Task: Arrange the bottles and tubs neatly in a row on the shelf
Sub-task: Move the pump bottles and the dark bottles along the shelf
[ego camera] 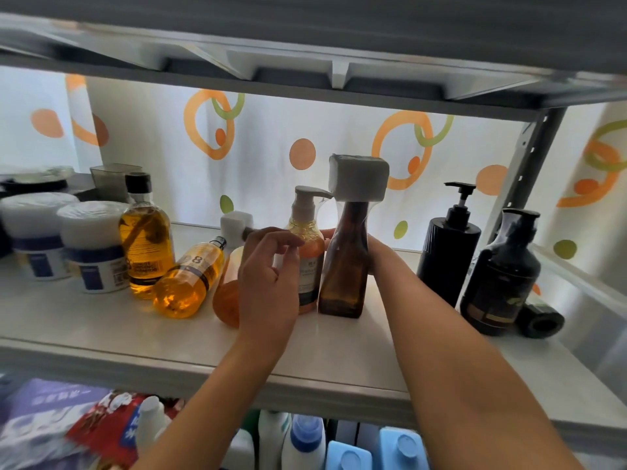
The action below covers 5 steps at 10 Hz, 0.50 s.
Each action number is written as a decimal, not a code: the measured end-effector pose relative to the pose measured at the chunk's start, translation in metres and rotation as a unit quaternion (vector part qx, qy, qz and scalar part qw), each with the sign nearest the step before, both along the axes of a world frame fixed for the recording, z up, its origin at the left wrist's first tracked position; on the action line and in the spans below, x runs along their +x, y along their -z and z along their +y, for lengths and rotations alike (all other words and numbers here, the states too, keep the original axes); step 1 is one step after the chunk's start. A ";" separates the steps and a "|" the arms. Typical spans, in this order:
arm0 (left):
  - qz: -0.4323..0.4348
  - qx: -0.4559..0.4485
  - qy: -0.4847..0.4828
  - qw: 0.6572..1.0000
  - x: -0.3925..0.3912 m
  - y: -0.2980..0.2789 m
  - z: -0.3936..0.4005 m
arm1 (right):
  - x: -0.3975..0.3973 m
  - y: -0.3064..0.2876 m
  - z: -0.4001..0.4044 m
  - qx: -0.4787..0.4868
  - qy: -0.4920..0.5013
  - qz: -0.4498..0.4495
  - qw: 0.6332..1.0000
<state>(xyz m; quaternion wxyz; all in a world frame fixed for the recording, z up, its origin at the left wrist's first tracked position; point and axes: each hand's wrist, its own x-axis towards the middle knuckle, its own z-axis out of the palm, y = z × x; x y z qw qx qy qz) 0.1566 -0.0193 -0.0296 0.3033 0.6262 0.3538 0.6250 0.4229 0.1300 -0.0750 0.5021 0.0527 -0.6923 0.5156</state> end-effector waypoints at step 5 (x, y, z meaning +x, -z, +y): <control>0.086 0.061 0.019 0.994 -0.017 -0.012 -0.033 | -0.065 -0.044 -0.152 -0.339 0.657 -0.131 0.661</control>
